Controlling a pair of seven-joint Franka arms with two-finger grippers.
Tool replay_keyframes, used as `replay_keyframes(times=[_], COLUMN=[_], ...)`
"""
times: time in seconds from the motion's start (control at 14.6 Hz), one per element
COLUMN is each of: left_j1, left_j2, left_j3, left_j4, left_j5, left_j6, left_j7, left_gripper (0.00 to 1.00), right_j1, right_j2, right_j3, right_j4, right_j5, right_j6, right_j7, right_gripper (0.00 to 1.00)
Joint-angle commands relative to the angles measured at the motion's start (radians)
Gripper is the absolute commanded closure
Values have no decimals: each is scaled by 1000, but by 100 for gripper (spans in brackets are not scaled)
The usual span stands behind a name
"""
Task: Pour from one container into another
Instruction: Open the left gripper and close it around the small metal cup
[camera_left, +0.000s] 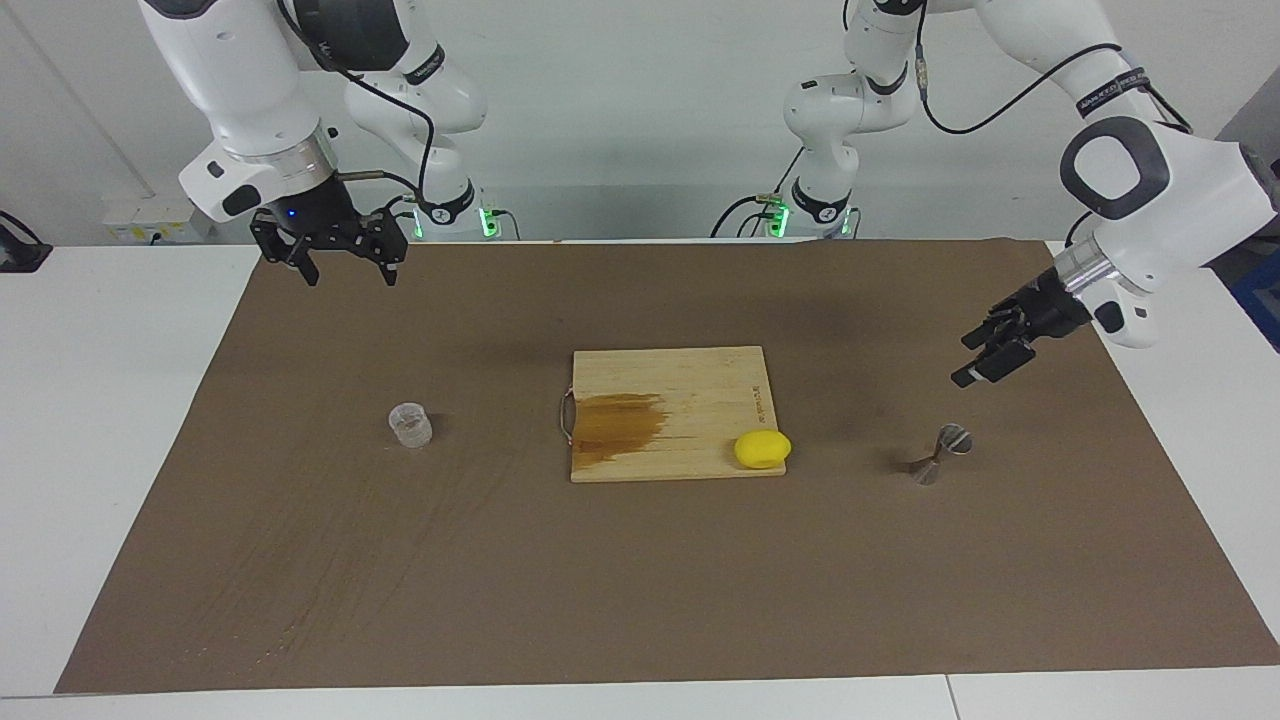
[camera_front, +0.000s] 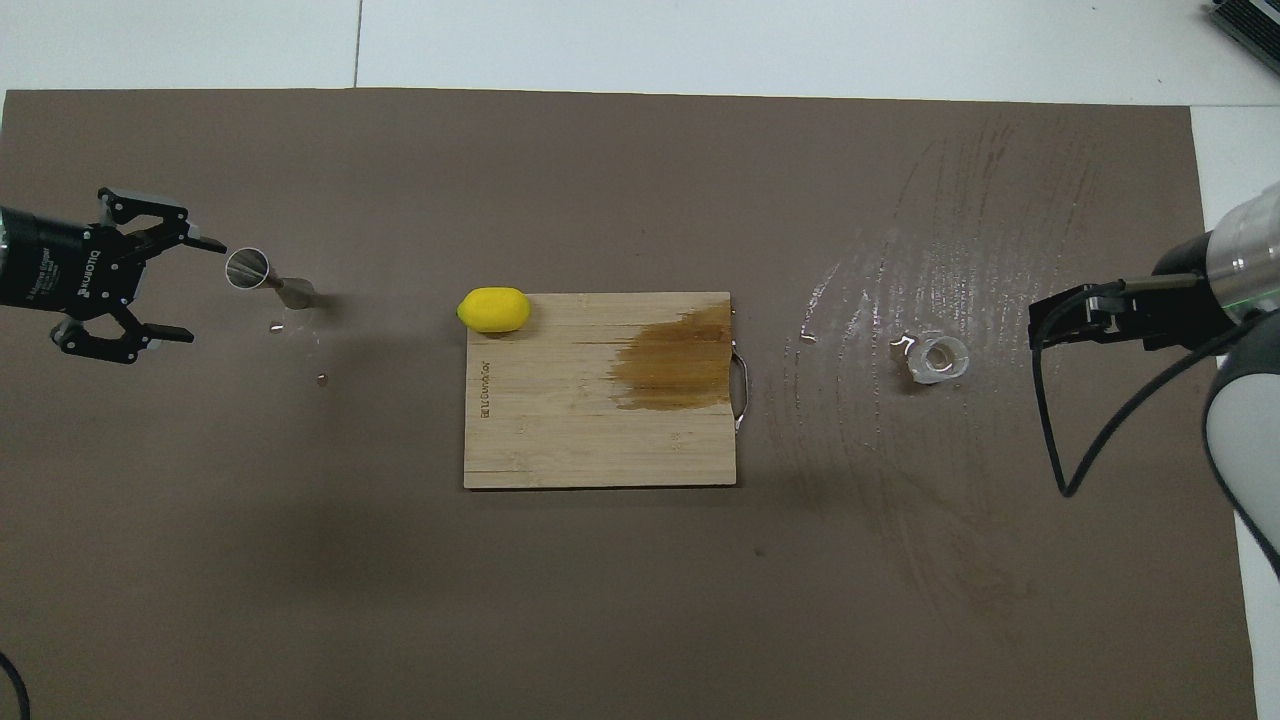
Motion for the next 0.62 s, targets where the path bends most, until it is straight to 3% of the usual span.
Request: replay_keyframes(times=[0.0, 0.27, 0.55], left_j1=[14, 70, 87], left_j2=[-120, -72, -7], left_j3=[11, 10, 8], left_j4=[-272, -322, -349], left_j5=[-232, -519, -740], left_j6=[227, 330, 335], left_j7=[-184, -389, -410], left_gripper=[0, 0, 0], right_j1=[-17, -17, -17], right_j2=[8, 8, 8], right_j3=[7, 7, 7], right_j4=[18, 18, 18], right_j5=[27, 27, 27], right_j6=[-21, -21, -21], right_j7=[-6, -6, -6], right_gripper=[0, 1, 1])
